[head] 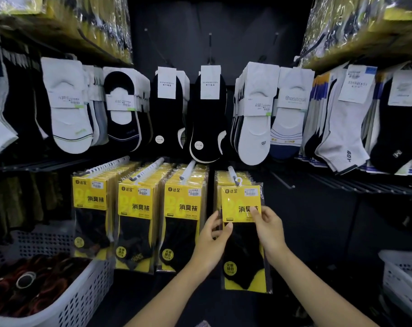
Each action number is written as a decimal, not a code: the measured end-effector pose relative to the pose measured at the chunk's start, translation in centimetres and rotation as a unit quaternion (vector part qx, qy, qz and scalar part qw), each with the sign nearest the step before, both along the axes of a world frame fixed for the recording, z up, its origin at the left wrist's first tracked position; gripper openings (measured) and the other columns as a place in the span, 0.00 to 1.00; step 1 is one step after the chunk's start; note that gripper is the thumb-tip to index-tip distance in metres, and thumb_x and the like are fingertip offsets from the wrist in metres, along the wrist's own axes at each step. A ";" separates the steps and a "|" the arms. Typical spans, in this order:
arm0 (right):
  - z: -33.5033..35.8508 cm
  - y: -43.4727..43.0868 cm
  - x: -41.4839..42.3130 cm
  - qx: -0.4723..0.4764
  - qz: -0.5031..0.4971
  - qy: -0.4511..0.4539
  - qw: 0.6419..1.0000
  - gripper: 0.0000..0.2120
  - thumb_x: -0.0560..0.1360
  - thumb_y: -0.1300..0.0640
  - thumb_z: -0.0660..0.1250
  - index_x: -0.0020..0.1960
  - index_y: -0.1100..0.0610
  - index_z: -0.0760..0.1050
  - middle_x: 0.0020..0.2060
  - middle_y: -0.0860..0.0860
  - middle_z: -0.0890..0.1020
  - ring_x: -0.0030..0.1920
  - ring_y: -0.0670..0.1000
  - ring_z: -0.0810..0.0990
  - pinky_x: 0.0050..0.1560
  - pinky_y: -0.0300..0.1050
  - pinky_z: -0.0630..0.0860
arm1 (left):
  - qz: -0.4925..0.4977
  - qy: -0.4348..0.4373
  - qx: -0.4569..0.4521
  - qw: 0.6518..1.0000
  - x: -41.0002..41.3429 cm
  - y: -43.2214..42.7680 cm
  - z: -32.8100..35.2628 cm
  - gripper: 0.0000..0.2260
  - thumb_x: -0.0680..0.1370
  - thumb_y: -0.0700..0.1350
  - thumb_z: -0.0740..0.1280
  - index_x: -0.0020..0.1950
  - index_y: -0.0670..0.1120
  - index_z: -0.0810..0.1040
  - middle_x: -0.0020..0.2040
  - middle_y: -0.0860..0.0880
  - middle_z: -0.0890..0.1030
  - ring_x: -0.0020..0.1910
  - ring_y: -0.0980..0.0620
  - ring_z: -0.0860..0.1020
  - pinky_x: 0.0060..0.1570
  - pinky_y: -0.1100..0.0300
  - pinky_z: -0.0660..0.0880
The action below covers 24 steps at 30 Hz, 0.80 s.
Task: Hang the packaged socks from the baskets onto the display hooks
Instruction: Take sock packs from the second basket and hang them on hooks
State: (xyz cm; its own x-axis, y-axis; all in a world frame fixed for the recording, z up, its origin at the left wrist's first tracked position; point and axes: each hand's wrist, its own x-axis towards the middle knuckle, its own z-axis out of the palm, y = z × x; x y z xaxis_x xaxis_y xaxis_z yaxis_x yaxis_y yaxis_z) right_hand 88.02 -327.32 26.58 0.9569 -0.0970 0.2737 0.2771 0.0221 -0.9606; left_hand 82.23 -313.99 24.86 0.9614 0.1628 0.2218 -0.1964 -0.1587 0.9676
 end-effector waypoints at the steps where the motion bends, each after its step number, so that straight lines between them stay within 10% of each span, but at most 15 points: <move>1: 0.2 0.3 0.5 -0.010 -0.001 0.003 1.000 0.05 0.78 0.56 0.64 0.48 0.56 0.77 0.44 0.49 0.84 0.44 0.44 0.82 0.38 0.32 0.74 | 0.008 0.002 -0.004 1.000 0.3 0.1 0.0 0.28 0.78 0.54 0.63 0.76 0.55 0.57 0.64 0.58 0.69 0.53 0.65 0.72 0.43 0.72 0.68; 6: 0.0 1.4 2.9 -0.008 -0.011 0.059 0.998 0.08 0.78 0.57 0.65 0.50 0.61 0.77 0.46 0.56 0.82 0.50 0.54 0.81 0.47 0.43 0.77 | 0.005 -0.003 -0.012 1.000 2.6 -0.5 0.0 0.16 0.79 0.51 0.63 0.61 0.69 0.64 0.62 0.60 0.72 0.60 0.61 0.72 0.59 0.66 0.70; 11: -1.9 1.3 3.8 0.006 -0.044 0.128 0.991 0.13 0.77 0.54 0.67 0.57 0.62 0.77 0.53 0.56 0.80 0.50 0.52 0.77 0.48 0.42 0.74 | 0.053 0.006 0.016 0.998 3.4 -0.4 -2.1 0.28 0.79 0.52 0.63 0.77 0.54 0.56 0.74 0.53 0.63 0.73 0.52 0.61 0.71 0.53 0.63; 24: -23.7 -1.2 -10.2 -0.054 0.003 0.301 0.952 0.08 0.75 0.62 0.68 0.53 0.64 0.76 0.47 0.55 0.79 0.48 0.52 0.78 0.54 0.49 0.75 | 0.066 0.245 -0.003 0.967 -10.2 2.6 -24.0 0.20 0.79 0.46 0.64 0.71 0.42 0.68 0.68 0.47 0.72 0.60 0.55 0.71 0.54 0.69 0.68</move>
State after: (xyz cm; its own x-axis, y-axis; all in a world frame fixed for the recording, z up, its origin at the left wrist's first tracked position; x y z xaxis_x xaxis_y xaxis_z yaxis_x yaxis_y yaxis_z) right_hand 77.84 -328.55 2.83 0.9441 -0.0933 -0.3160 -0.3239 -0.0855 -0.9422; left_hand 72.02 -311.42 0.83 0.9219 0.2902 -0.2567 0.3076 -0.1452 0.9404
